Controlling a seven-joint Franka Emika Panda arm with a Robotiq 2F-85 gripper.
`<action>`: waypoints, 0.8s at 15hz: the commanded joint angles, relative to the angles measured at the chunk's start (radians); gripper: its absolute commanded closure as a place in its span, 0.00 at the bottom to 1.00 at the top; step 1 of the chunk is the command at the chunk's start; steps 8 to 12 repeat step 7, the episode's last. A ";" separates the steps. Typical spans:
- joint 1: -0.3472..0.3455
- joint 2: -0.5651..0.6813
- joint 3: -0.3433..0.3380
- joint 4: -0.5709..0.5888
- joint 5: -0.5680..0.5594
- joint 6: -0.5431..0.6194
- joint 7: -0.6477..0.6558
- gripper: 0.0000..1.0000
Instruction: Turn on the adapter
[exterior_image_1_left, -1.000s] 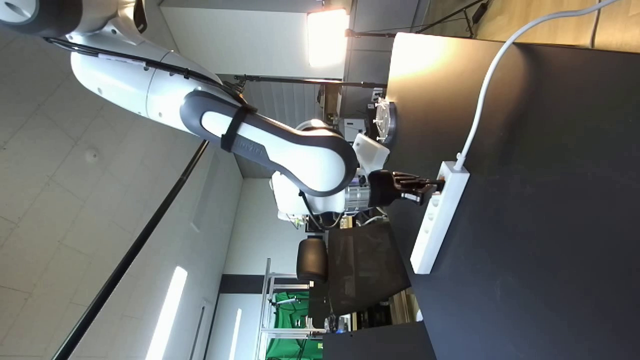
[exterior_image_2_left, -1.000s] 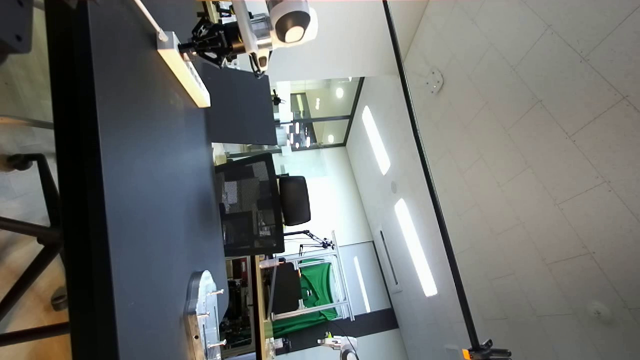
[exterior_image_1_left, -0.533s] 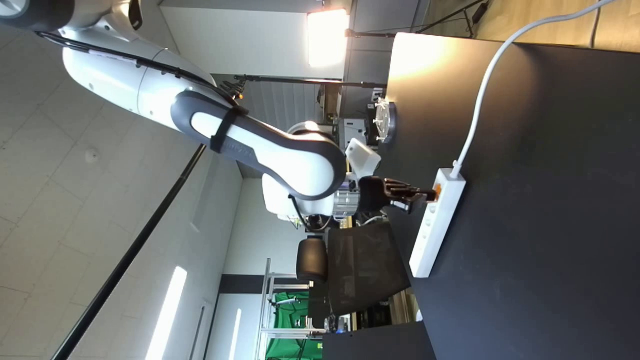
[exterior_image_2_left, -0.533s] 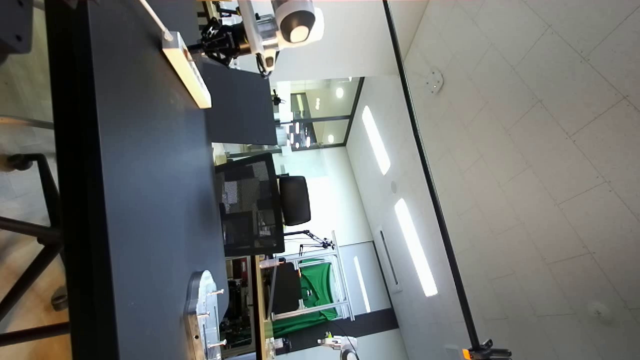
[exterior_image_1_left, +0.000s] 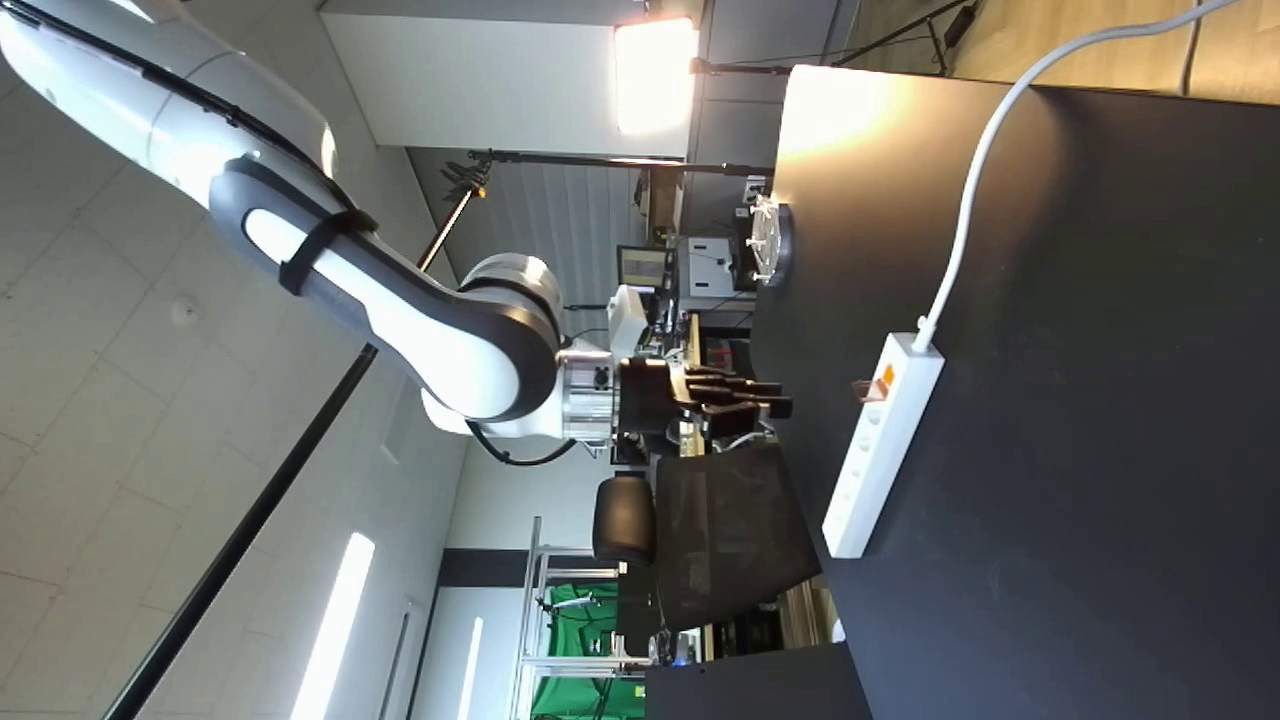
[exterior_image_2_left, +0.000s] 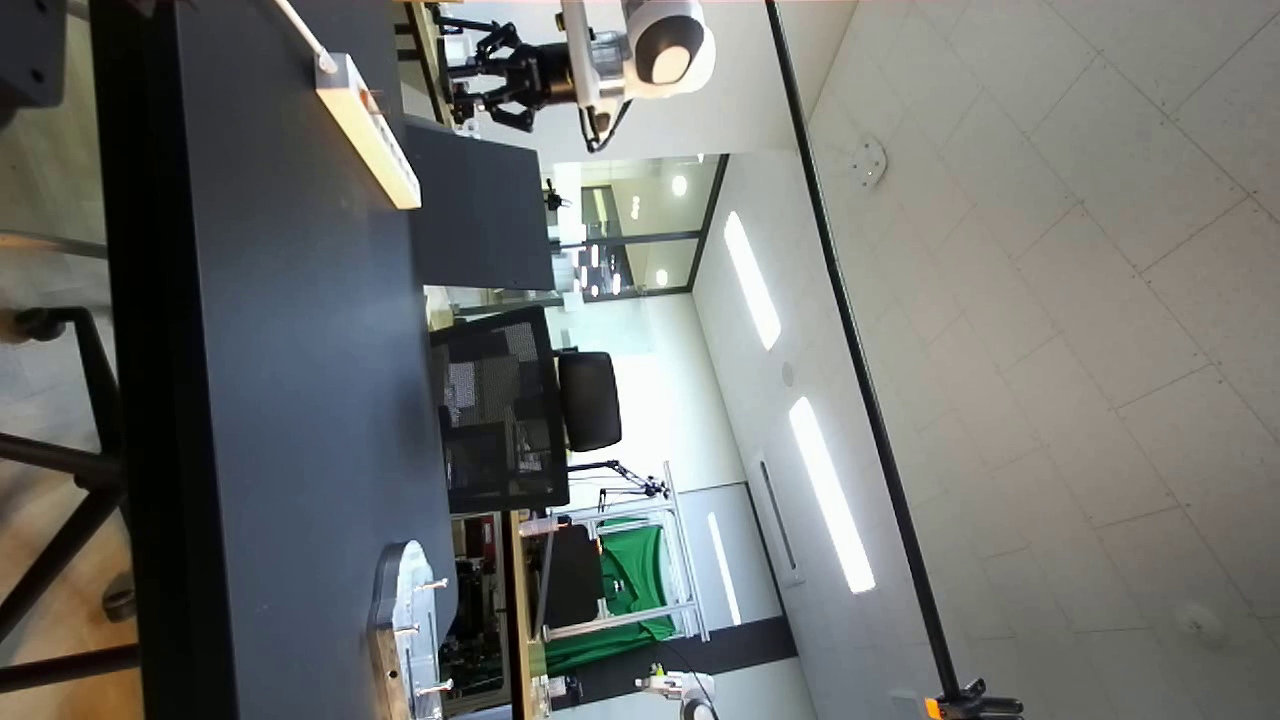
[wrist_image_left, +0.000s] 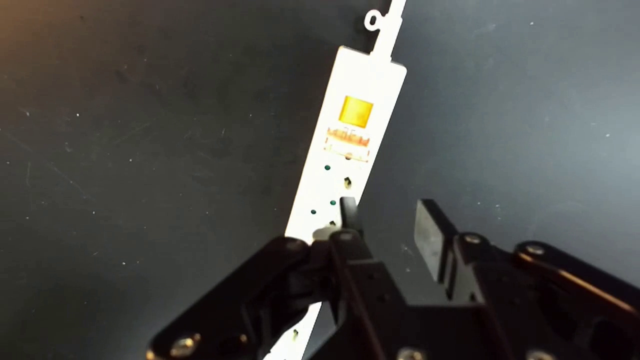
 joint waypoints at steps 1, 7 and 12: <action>-0.030 -0.027 0.015 0.020 0.033 -0.084 -0.038 0.33; -0.030 -0.021 0.006 0.012 0.022 -0.074 -0.031 0.19; -0.030 -0.021 0.006 0.012 0.022 -0.074 -0.031 0.19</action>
